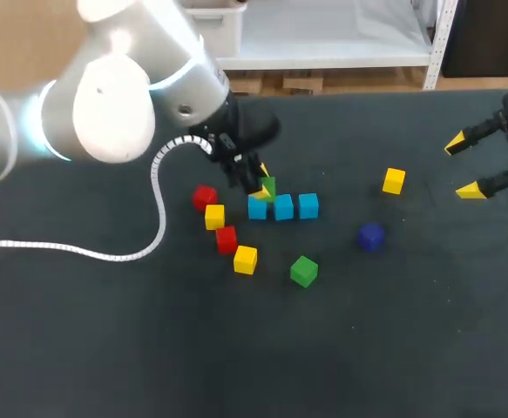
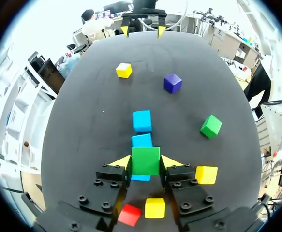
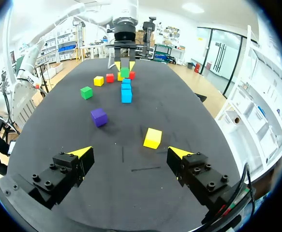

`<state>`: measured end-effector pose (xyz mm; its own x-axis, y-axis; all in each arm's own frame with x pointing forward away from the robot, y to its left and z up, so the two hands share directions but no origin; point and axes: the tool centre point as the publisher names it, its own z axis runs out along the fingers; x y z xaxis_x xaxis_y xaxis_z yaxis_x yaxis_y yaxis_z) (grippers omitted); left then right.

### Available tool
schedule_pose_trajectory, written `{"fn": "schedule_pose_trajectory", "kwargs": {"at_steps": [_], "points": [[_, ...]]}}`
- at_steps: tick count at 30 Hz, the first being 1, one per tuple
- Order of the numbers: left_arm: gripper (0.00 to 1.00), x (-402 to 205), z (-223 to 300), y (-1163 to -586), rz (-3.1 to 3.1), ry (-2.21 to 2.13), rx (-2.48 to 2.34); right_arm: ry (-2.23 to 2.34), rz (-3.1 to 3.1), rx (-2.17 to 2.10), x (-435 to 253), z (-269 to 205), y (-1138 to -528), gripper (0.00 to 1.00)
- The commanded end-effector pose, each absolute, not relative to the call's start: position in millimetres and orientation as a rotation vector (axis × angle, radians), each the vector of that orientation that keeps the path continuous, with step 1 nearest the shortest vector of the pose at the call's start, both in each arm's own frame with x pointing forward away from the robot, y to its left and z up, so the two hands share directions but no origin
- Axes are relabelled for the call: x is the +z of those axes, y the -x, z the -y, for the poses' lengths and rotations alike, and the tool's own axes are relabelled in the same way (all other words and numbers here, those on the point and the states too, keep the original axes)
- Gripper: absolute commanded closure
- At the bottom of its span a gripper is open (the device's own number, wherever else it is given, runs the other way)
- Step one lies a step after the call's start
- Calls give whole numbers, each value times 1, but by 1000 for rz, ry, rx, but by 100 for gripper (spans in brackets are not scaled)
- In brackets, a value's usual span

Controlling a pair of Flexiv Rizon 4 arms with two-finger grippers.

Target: Place the blue cubes, place green cubes on the blue cubes, place the yellow cubes on the green cubes, then place the red cubes on the yellow cubes, and place purple cube on the red cubes.

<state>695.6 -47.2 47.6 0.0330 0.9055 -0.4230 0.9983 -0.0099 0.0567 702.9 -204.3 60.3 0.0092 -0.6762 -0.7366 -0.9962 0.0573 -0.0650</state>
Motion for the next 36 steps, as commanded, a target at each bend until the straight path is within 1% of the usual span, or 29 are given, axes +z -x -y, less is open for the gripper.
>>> {"fn": "schedule_pose_trajectory", "kwargs": {"at_steps": [1, 15, 36], "points": [[100, 45, 53, -692, -1932, -1982, -371, 1679, -1729, 670, 61, 204, -702, 0], [100, 41, 60, -703, -1905, -2026, -368, 1679, -1729, 670, 61, 204, -702, 0], [100, 35, 54, -702, -1898, -2049, -379, 1679, -1729, 670, 61, 204, -702, 0]]}}
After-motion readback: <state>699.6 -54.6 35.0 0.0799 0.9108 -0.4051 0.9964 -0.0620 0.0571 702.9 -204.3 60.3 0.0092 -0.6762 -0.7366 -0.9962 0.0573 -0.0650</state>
